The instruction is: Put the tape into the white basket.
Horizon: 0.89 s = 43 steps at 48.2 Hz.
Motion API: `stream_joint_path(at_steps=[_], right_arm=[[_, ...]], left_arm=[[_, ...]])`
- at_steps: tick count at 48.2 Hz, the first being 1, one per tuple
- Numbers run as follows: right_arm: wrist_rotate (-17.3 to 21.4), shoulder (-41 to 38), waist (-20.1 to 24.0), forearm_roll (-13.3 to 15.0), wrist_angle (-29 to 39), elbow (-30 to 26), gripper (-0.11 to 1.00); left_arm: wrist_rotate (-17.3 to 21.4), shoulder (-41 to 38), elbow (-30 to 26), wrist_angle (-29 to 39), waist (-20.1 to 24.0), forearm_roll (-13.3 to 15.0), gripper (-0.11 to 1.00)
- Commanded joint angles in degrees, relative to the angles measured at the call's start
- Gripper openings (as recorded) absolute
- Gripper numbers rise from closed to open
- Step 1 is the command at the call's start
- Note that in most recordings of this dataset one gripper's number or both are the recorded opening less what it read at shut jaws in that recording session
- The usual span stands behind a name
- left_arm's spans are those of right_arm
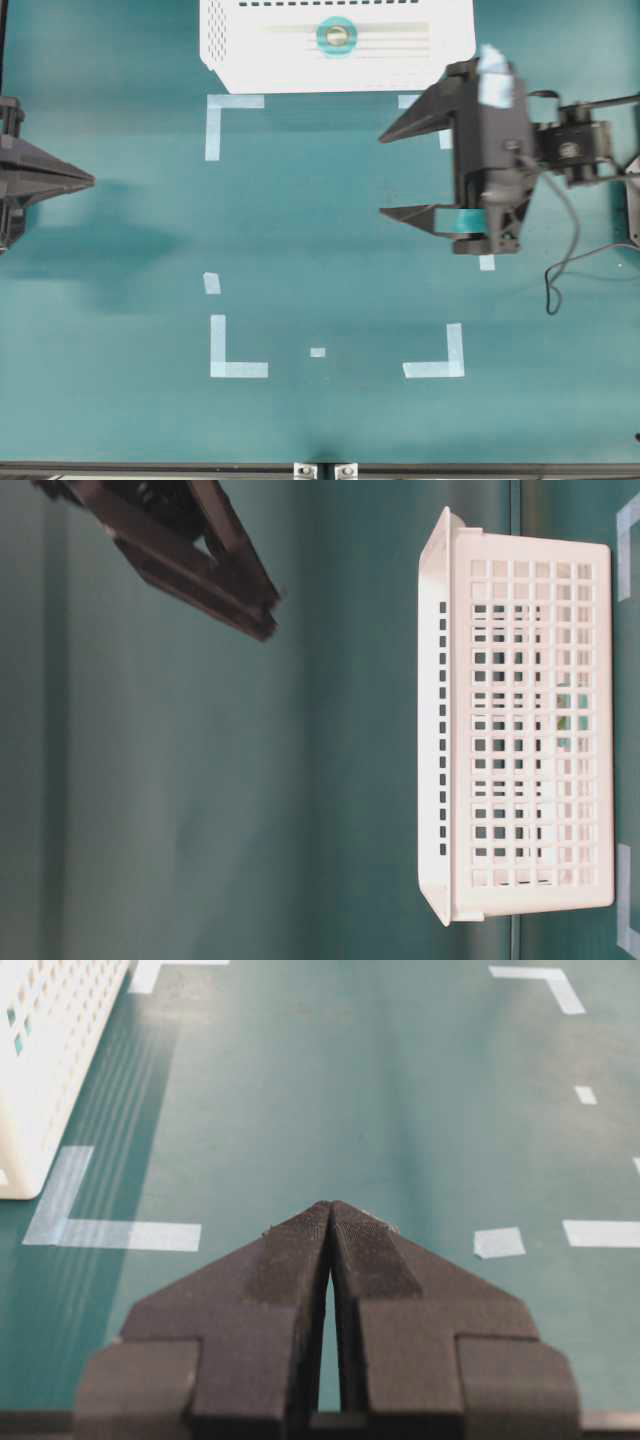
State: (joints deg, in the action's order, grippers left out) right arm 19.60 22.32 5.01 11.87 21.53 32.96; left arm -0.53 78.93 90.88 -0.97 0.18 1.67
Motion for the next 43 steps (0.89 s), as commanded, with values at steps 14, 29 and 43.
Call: stream_joint_path(at_steps=[14, 29, 43], right_arm=[[0.44, 8.17, -1.41, -0.70, -10.28, 9.05, 0.94], [0.53, 17.84, -1.93, -1.14, -16.35, 18.54, 0.94], [3.52, 26.02, -2.11, -2.02, -22.32, 27.60, 0.94]], left_arm=[[0.09, -0.44, -0.70, -0.26, 0.62, 0.00, -0.11], [0.09, -0.44, -0.70, -0.26, 0.70, 0.00, -0.11], [0.09, -0.44, -0.62, -0.35, 1.05, 0.00, -0.11]])
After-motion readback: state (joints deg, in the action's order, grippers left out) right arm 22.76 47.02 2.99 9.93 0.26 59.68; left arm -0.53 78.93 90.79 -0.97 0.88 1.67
